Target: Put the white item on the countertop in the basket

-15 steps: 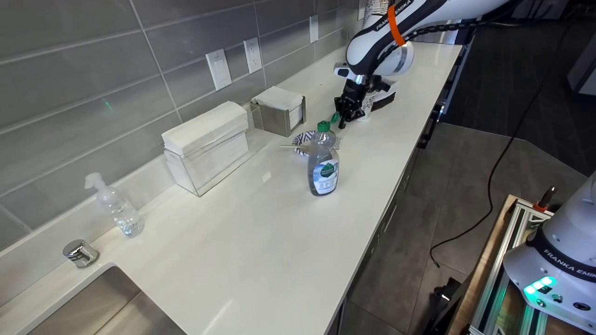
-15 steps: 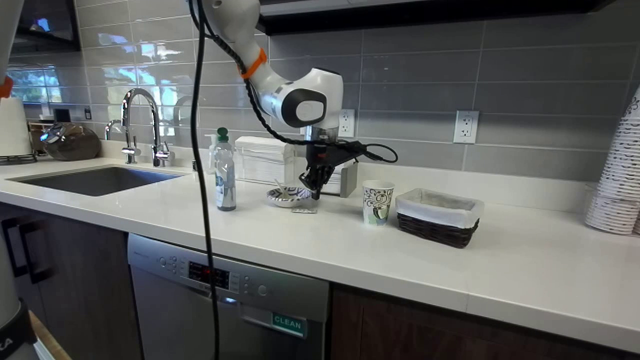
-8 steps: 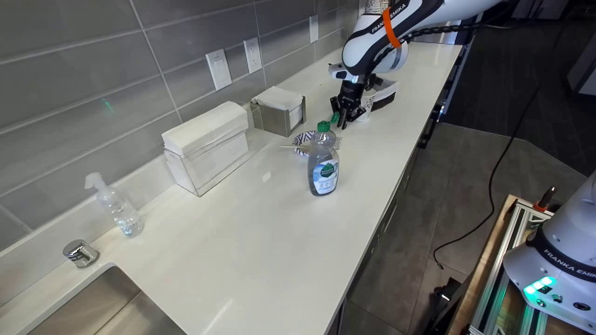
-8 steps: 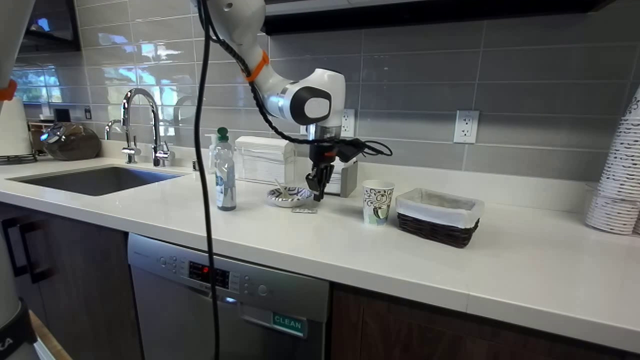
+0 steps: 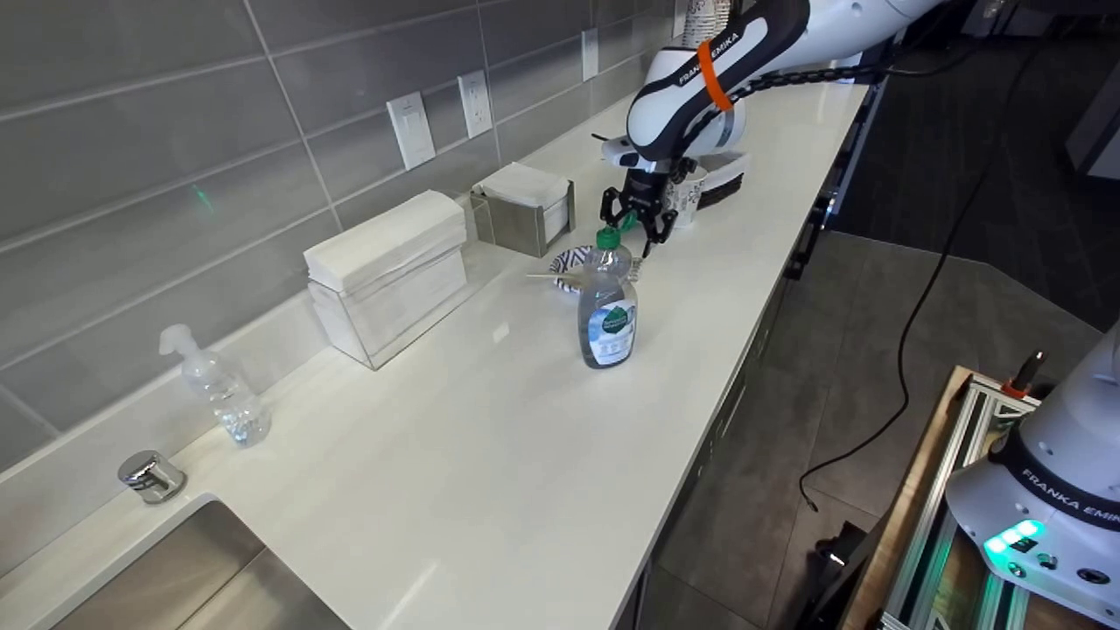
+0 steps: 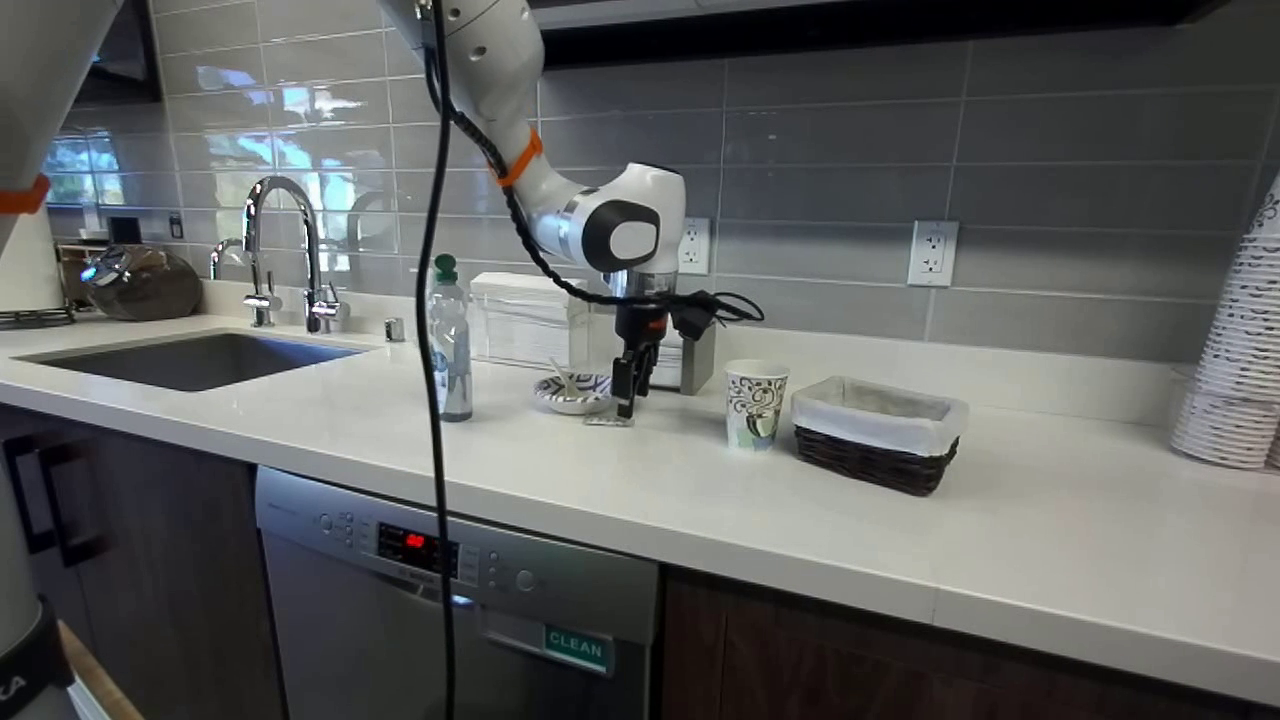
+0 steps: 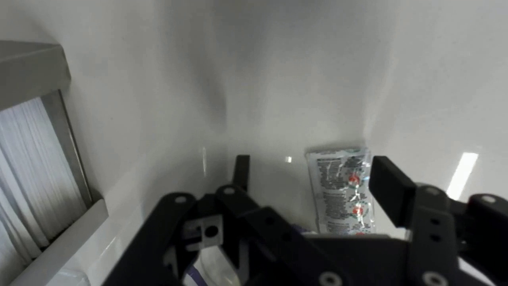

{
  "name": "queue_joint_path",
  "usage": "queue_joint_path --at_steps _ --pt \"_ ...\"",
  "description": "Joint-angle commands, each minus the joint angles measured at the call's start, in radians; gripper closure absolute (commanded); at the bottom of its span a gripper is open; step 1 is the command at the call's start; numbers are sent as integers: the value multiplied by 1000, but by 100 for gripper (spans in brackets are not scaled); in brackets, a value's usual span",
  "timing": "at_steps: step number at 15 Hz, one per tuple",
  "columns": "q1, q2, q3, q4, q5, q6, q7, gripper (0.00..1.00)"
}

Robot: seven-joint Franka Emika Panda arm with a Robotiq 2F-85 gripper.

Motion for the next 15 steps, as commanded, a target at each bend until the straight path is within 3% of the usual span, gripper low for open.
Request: queue_joint_path --at_steps 1,2,6,10,15 --pt "-9 51 27 44 17 -19 -92 25" --pt "-6 59 27 51 9 -29 -100 25" --pt "-2 72 19 69 -10 -84 -130 39" --pt "-3 63 13 90 -3 -137 -146 32" --pt "6 70 -13 109 -24 -243 -145 35"
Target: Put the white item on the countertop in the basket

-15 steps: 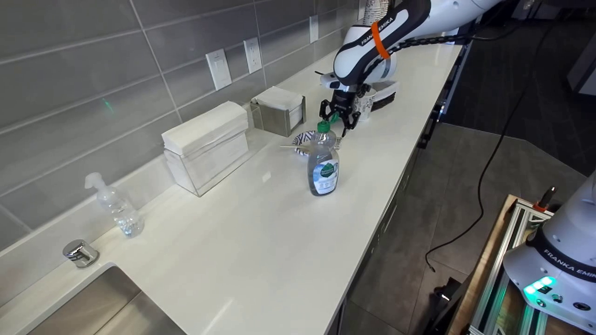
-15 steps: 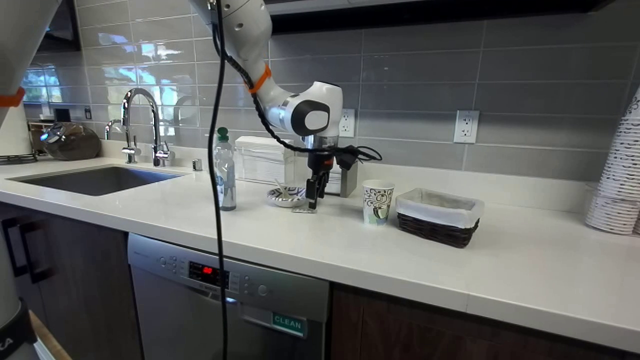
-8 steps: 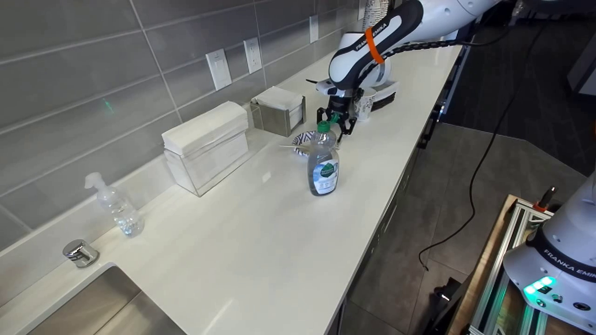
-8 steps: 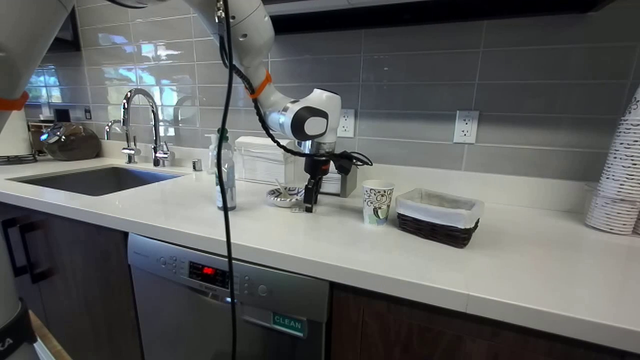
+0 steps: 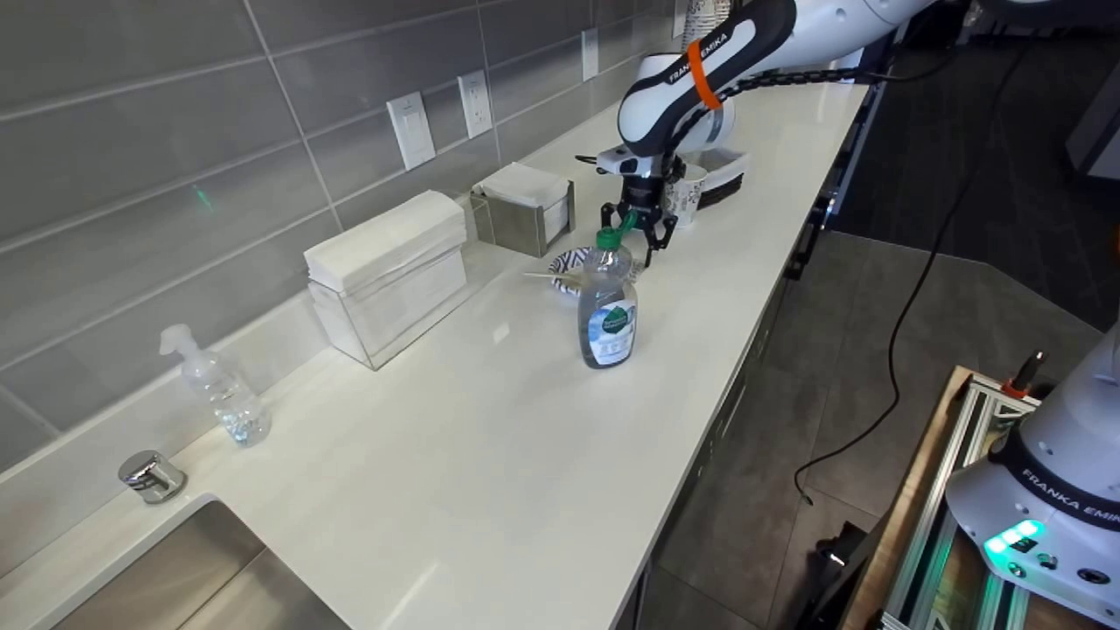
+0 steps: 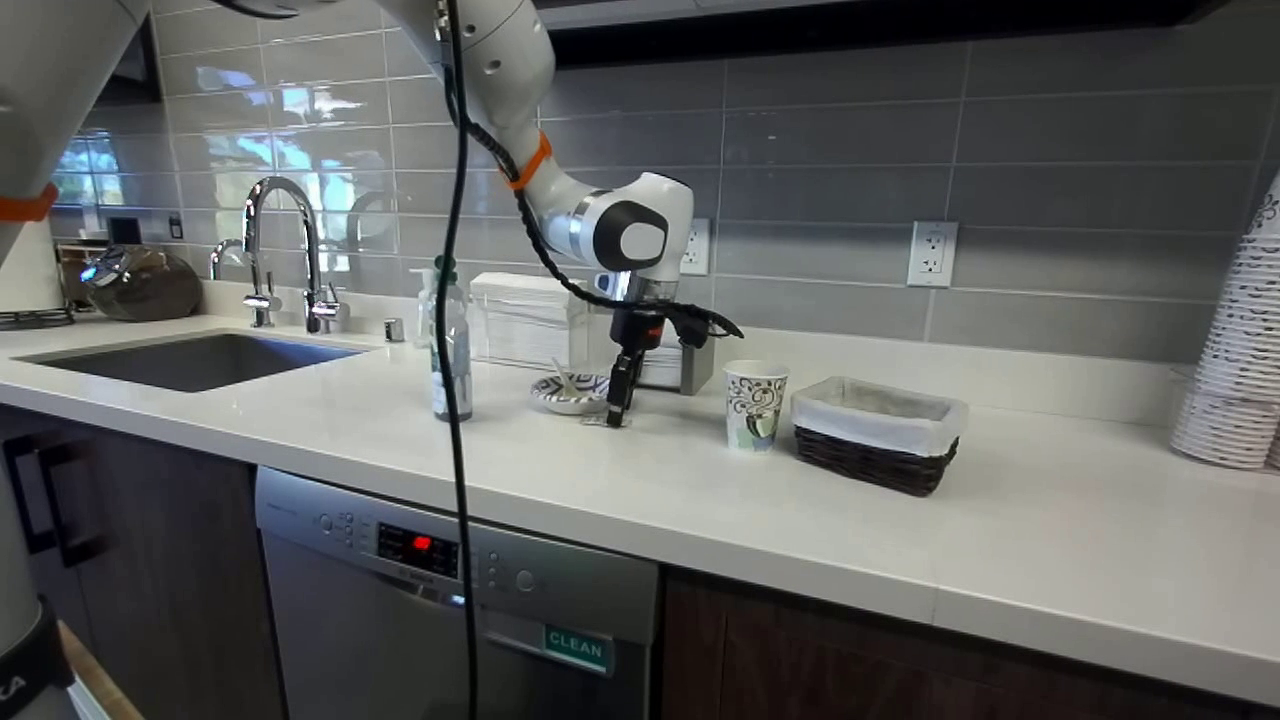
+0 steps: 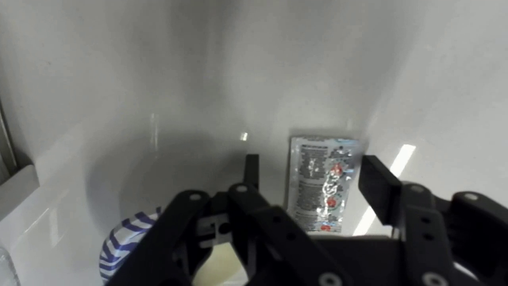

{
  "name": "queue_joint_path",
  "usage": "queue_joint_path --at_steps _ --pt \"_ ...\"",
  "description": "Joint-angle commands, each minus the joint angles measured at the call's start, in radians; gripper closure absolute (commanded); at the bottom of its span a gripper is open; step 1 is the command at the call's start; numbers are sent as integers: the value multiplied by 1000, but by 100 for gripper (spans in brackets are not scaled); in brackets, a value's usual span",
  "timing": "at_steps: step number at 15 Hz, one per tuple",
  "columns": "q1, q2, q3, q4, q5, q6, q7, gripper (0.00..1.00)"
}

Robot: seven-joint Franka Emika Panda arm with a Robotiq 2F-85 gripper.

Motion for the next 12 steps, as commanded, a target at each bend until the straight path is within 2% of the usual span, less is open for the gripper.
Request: queue_joint_path --at_steps 1,5,9,10,12 --pt "9 25 -21 29 -21 -75 -14 34" --pt "12 31 -25 30 -19 -63 -11 42" --pt "13 28 -28 29 -22 -63 -11 64" --pt "13 26 -29 28 -24 -69 -12 73" --pt "13 23 -32 26 -25 -76 -12 81"
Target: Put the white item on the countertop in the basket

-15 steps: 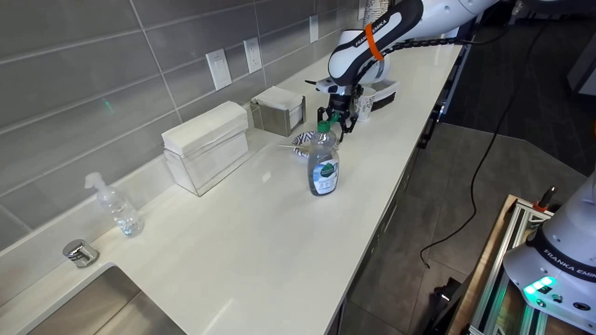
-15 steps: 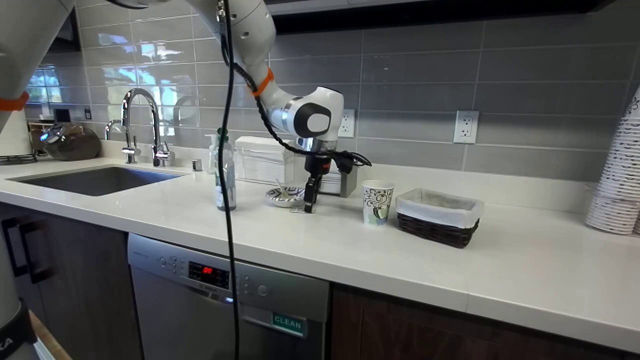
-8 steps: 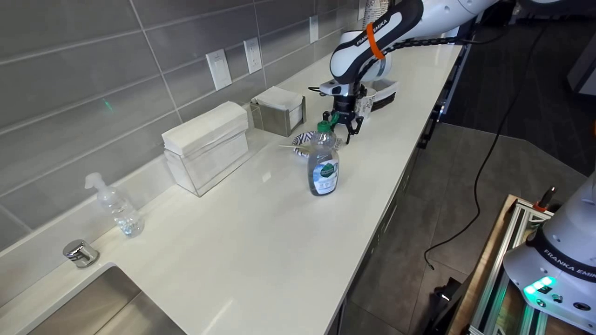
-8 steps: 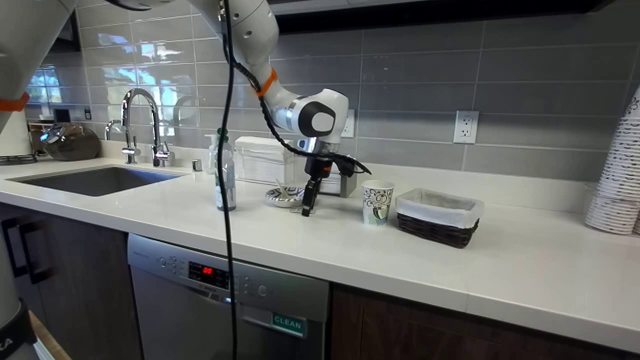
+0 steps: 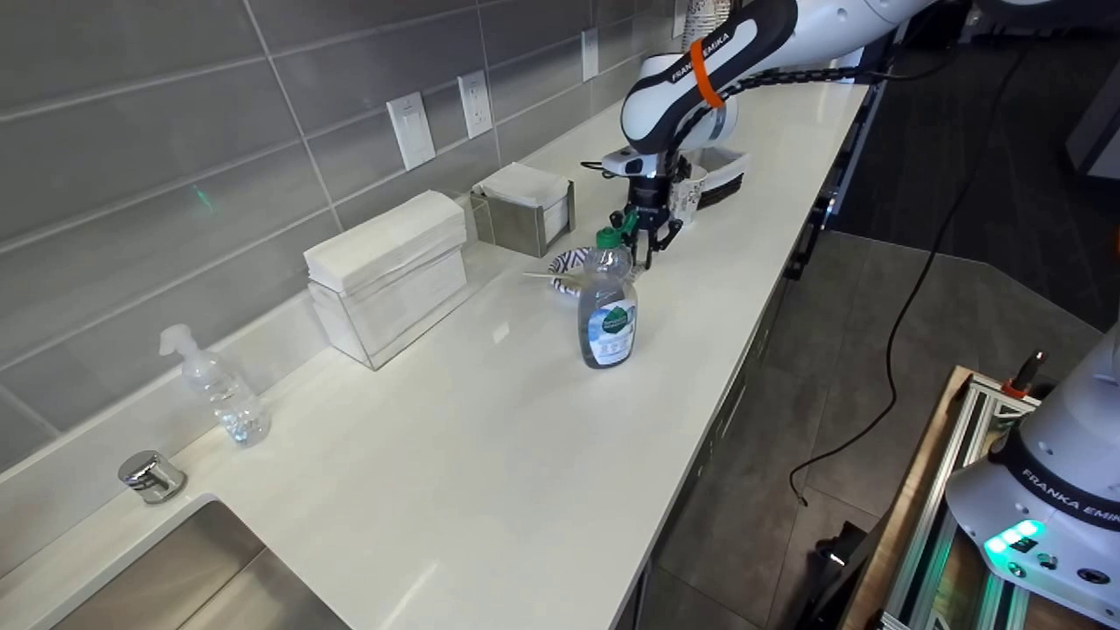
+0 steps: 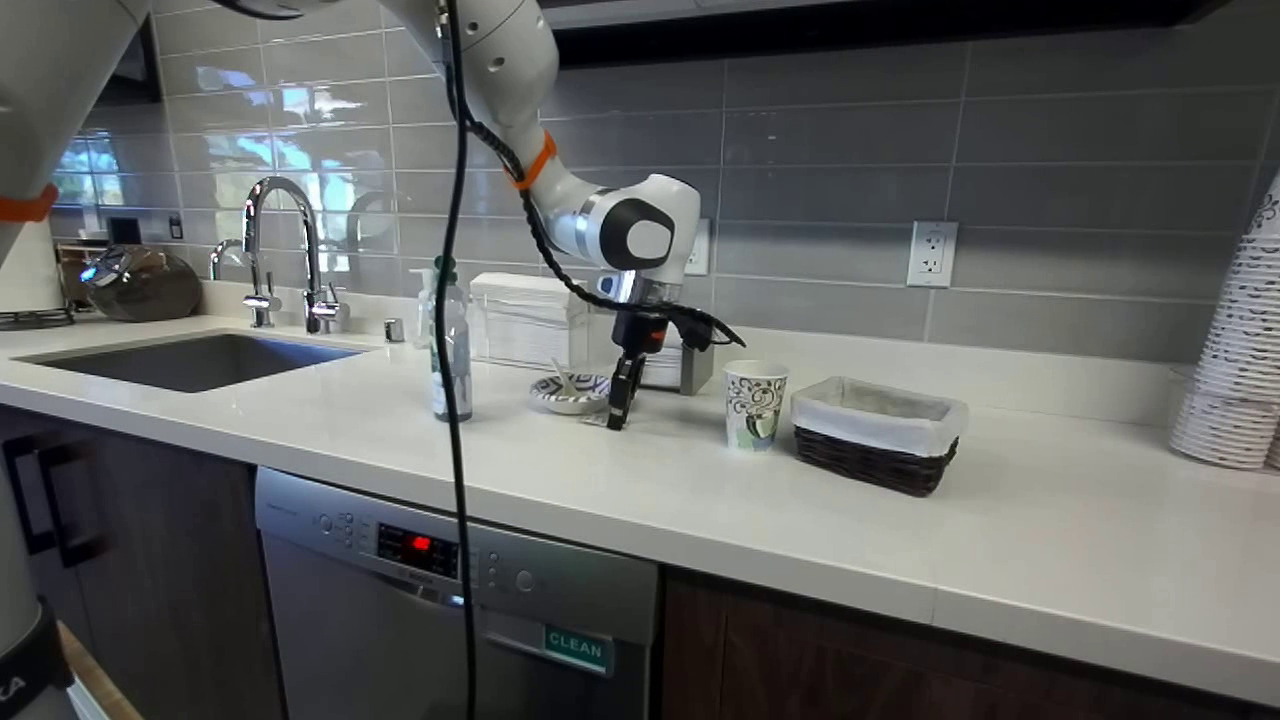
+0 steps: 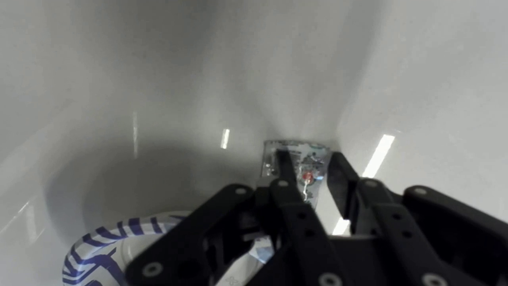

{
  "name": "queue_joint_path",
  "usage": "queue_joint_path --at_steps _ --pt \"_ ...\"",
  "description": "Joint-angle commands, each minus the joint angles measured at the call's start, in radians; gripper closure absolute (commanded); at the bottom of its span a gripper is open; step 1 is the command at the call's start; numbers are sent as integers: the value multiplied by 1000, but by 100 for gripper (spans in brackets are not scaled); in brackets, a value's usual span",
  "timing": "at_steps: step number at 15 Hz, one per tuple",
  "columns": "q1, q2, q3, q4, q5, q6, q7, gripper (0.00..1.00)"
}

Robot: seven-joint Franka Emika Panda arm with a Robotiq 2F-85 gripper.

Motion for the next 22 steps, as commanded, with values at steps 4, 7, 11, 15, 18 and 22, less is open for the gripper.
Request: queue_joint_path --at_steps 4,7,11,15,18,22 --pt "14 21 -11 17 -14 -9 -11 77" --pt "15 19 -11 17 -15 -11 -12 76" --pt "17 16 -14 12 -21 -8 -10 100" --pt "17 13 -12 7 -17 1 -10 100" --pt "21 1 -17 4 -26 10 -1 100" --pt "41 -57 -41 -25 -75 56 28 100"
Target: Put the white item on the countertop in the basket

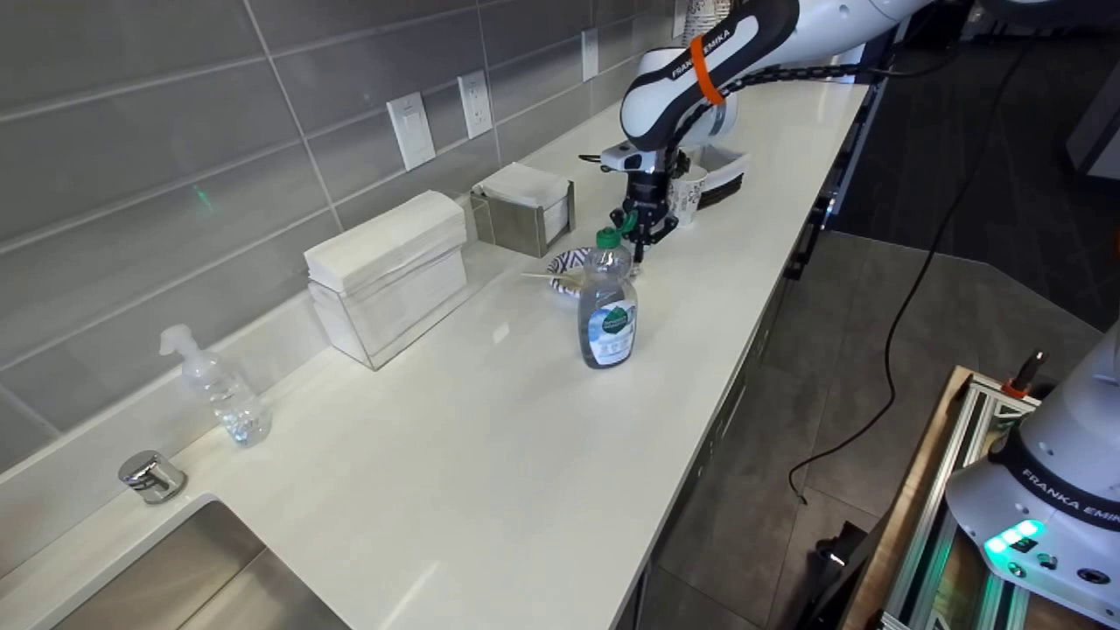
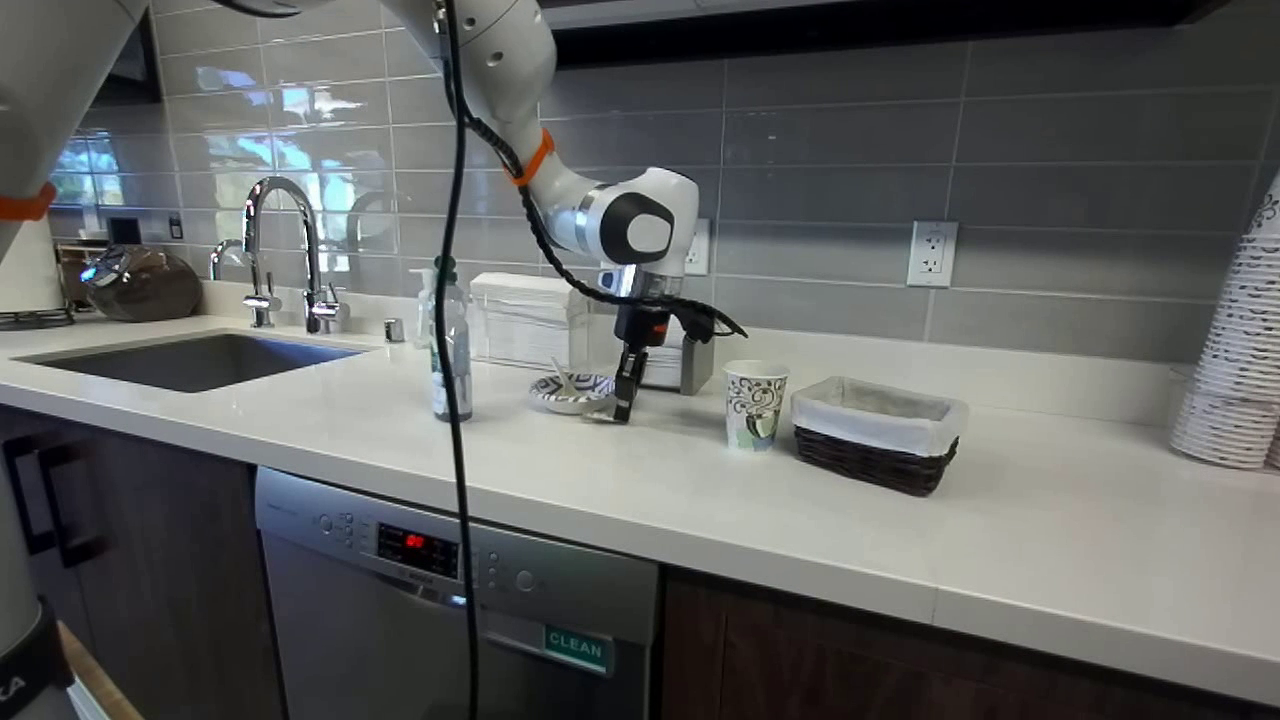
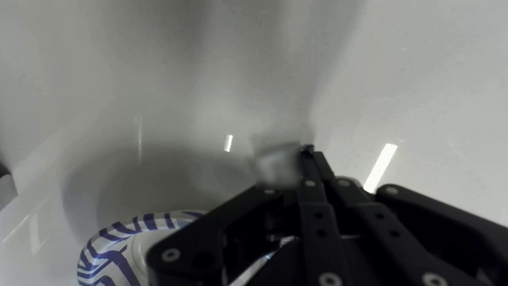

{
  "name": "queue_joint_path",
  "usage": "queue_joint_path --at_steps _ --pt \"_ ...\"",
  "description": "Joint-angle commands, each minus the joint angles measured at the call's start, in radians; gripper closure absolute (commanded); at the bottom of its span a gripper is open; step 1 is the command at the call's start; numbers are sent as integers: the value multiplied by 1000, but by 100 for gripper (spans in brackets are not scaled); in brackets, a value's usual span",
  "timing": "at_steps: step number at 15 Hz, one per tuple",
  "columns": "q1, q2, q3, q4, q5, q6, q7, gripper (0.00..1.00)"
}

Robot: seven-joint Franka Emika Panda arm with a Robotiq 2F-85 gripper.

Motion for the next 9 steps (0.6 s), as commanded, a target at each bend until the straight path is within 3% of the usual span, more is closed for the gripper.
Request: queue_joint_path --at_steps 1,5,9 --pt "39 -62 -39 -41 -90 56 31 100" --pt "87 -114 -86 -77 -262 161 111 100" --pt "107 -166 -127 -124 -359 238 294 100"
